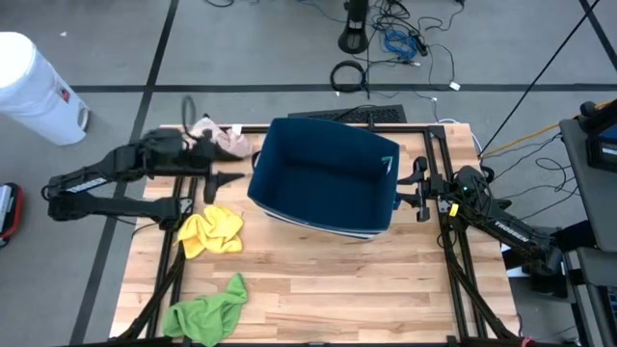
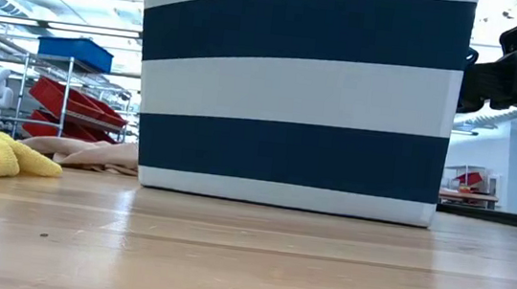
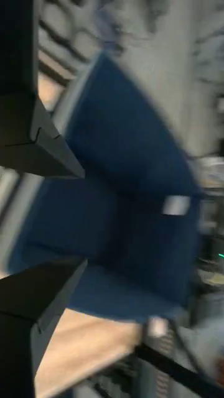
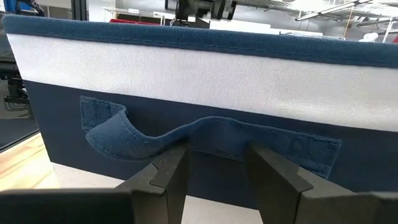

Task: Fold towel
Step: Fold the yellow towel

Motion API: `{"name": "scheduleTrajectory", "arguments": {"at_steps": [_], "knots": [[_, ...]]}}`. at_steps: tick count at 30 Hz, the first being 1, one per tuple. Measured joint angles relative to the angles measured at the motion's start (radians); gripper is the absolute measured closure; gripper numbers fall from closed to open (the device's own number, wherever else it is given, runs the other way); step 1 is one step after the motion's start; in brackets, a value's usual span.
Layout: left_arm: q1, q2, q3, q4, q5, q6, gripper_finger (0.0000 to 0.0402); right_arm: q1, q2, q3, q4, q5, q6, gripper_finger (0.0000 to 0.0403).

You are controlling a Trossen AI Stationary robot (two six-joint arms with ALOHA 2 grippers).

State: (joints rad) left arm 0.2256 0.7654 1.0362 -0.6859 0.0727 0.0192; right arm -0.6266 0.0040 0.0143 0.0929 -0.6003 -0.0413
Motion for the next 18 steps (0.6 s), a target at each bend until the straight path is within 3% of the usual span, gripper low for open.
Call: {"name": "scheduleTrajectory", "arguments": {"at_steps": [2,4,8,11,13,18], "knots": [[0.000,0.004,-0.058,0.048,0.011,0.017,0.0179,0.000,0.000,0.000,0.000,0.000,0.000,0.0257],[-0.001,0.007,-0.143,0.214,0.060,0.017,0.0179,0.000,0.000,0.000,0.000,0.000,0.000,0.0257],[-0.010,0.040,-0.320,0.736,0.127,0.012,0.0179,0.000,0.000,0.000,0.000,0.000,0.000,0.0257],[-0.012,0.105,-0.410,1.150,0.113,-0.049,0.0179,0.000,0.000,0.000,0.000,0.000,0.000,0.0257],[-0.011,0.160,-0.433,1.358,0.082,-0.092,0.0179,0.000,0.000,0.000,0.000,0.000,0.000,0.0257],[-0.014,0.258,-0.435,1.677,0.066,-0.122,0.0179,0.000,0.000,0.000,-0.001,0.000,0.000,0.0257]]}}
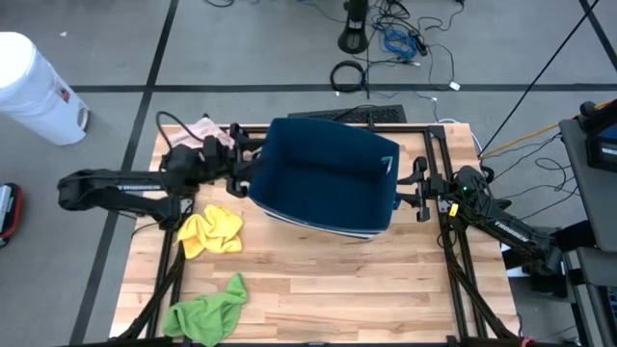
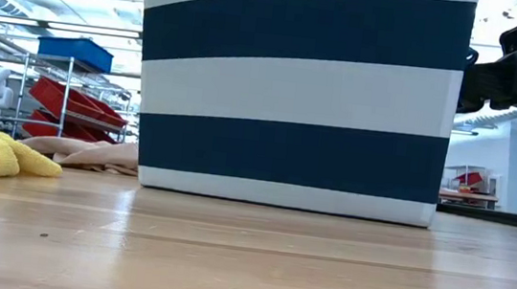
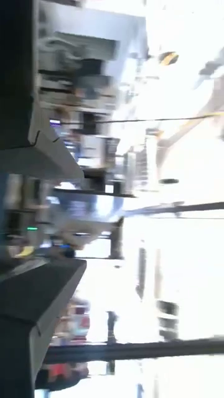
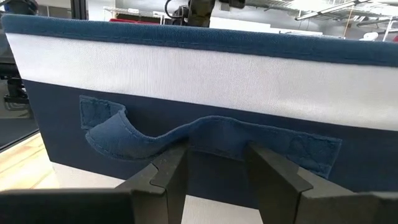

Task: Fold towel
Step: Fold the yellow towel

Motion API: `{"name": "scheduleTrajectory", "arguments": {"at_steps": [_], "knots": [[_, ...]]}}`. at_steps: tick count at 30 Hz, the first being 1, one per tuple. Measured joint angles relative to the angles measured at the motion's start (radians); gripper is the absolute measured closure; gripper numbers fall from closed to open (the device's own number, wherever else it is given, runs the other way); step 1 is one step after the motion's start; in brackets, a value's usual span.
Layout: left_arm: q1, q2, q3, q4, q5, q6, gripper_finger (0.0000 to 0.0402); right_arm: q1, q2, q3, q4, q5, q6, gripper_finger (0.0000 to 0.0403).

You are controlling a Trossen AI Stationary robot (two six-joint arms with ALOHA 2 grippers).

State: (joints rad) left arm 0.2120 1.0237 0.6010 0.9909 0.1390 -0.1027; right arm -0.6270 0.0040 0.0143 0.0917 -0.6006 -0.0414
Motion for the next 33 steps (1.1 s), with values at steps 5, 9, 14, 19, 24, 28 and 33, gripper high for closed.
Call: {"name": "scheduleTrajectory", "arguments": {"at_steps": [5,9,14,19,24,28,33], "knots": [[-0.024,0.016,0.000,0.131,0.000,-0.001,0.0179,0.000,0.000,0.000,0.004,0.000,0.000,0.0257],[-0.030,-0.010,0.000,0.190,0.000,0.026,0.0179,0.000,0.000,0.000,0.013,-0.003,0.037,0.0257],[-0.037,-0.062,0.002,0.241,0.001,0.103,0.0179,0.000,0.000,0.000,0.155,-0.003,0.080,0.0257],[-0.037,-0.120,0.005,0.203,0.002,0.164,0.0179,0.000,0.000,0.000,0.430,-0.003,0.173,0.0257],[-0.022,-0.190,0.009,0.015,0.000,0.193,0.0179,0.000,0.000,0.002,0.707,-0.003,0.239,0.0257],[0.005,-0.241,0.051,-0.292,-0.001,0.195,0.0179,0.000,0.000,0.039,0.798,-0.021,0.294,0.0257],[0.014,-0.256,0.105,-0.603,-0.001,0.187,0.0179,0.001,0.019,0.146,0.795,-0.063,0.299,0.0257]]}}
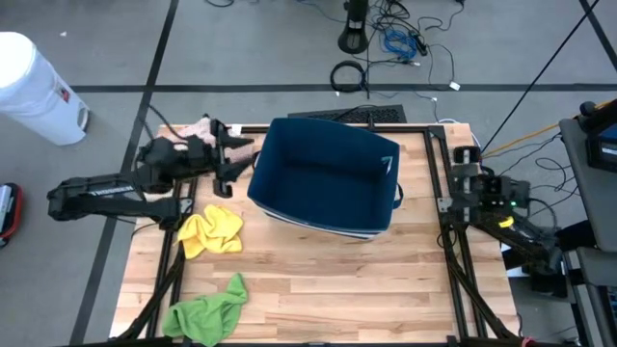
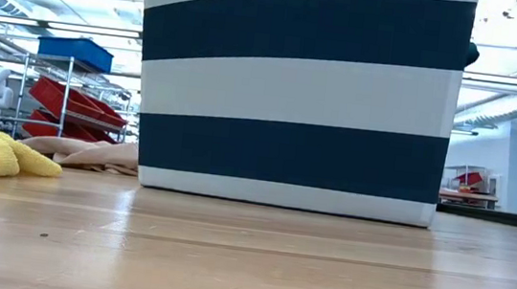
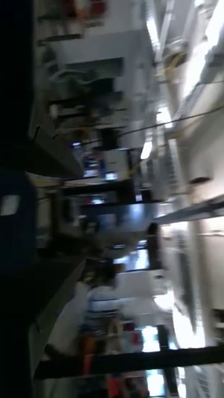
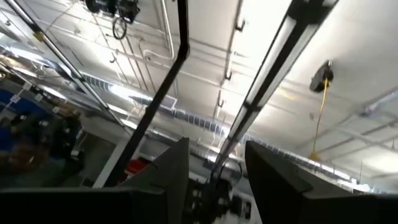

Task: Fold towel
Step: Fold the yellow towel

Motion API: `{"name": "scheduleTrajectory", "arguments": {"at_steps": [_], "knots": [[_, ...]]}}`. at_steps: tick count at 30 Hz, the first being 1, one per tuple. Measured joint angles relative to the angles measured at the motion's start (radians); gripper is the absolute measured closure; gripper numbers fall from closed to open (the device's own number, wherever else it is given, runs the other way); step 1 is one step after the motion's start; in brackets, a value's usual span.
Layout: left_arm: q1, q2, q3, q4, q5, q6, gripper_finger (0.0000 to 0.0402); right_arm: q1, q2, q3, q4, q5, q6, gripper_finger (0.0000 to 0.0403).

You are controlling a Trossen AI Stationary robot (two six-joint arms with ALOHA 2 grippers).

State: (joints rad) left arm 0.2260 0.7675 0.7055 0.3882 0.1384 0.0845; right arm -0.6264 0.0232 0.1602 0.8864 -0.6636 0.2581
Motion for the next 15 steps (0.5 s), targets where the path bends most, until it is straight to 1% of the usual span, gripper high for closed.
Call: {"name": "scheduleTrajectory", "arguments": {"at_steps": [3,6,8,10,12,15], "knots": [[0.000,-0.002,0.029,-0.143,0.017,-0.024,0.0179,0.000,0.044,0.094,-0.022,-0.030,0.000,0.0257],[-0.001,-0.002,0.050,-0.302,0.031,-0.033,0.0179,0.000,0.116,0.207,-0.081,-0.097,0.000,0.0257],[-0.011,-0.001,0.062,-0.375,0.041,-0.056,0.0179,0.000,0.176,0.284,-0.148,-0.147,0.000,0.0257],[-0.021,-0.001,0.077,-0.392,0.077,-0.081,0.0179,0.000,0.241,0.364,-0.227,-0.194,0.000,0.0257],[-0.034,-0.002,0.091,-0.381,0.141,-0.105,0.0179,0.000,0.311,0.439,-0.299,-0.232,-0.001,0.0257],[-0.059,-0.002,0.118,-0.377,0.206,-0.129,0.0179,0.001,0.424,0.544,-0.361,-0.277,-0.002,0.0257]]}}
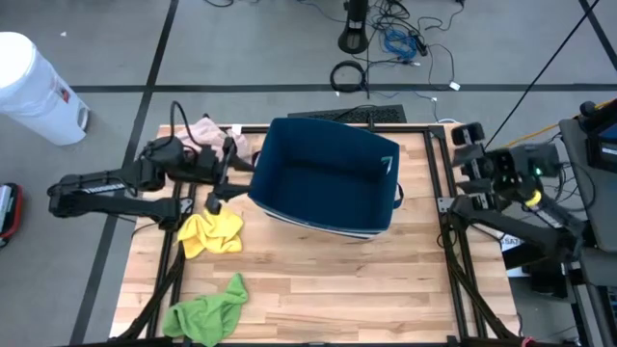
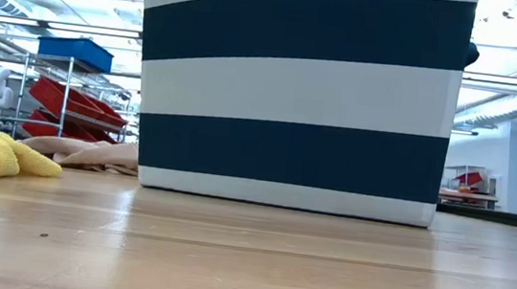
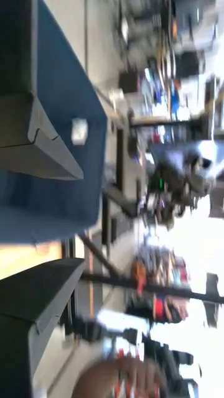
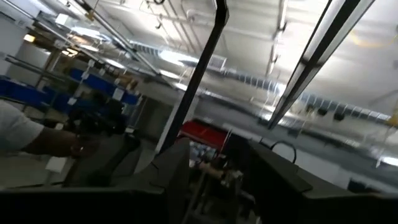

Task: Fold towel
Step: Fold the yellow towel

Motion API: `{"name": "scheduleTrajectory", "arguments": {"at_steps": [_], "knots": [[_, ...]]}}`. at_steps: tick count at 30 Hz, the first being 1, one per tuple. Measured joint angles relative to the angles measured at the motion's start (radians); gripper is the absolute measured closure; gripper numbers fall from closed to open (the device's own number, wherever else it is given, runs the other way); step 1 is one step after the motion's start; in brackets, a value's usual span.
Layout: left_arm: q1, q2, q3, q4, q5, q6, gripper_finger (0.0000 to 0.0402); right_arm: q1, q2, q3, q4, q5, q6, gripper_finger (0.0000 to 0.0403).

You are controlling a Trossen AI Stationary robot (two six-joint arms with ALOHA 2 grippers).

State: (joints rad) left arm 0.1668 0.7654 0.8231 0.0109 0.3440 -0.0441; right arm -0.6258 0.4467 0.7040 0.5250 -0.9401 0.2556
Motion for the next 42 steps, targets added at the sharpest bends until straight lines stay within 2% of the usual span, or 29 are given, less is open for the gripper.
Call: {"name": "scheduleTrajectory", "arguments": {"at_steps": [7,13,17,22,31,38,42], "knots": [[-0.041,0.000,0.040,-0.036,0.007,-0.050,0.0179,0.034,0.253,0.207,-0.036,-0.082,0.070,0.0257],[-0.047,0.001,0.043,-0.205,0.007,-0.115,0.0179,0.063,0.447,0.394,-0.285,-0.112,0.013,0.0257],[-0.075,0.001,0.043,-0.362,0.001,-0.132,0.0179,0.117,0.562,0.465,-0.433,-0.115,-0.054,0.0257],[-0.135,0.001,0.043,-0.460,-0.044,-0.133,0.0179,0.186,0.668,0.488,-0.471,-0.163,-0.098,0.0257],[-0.250,0.040,0.043,-0.529,-0.074,-0.193,0.0179,0.359,0.793,0.488,-0.603,-0.161,-0.237,0.0257],[-0.347,0.147,0.043,-0.551,-0.129,-0.210,0.0179,0.539,0.868,0.488,-0.648,-0.151,-0.337,0.0257],[-0.382,0.225,0.043,-0.547,-0.152,-0.214,0.0179,0.625,0.897,0.488,-0.686,-0.100,-0.387,0.0257]]}}
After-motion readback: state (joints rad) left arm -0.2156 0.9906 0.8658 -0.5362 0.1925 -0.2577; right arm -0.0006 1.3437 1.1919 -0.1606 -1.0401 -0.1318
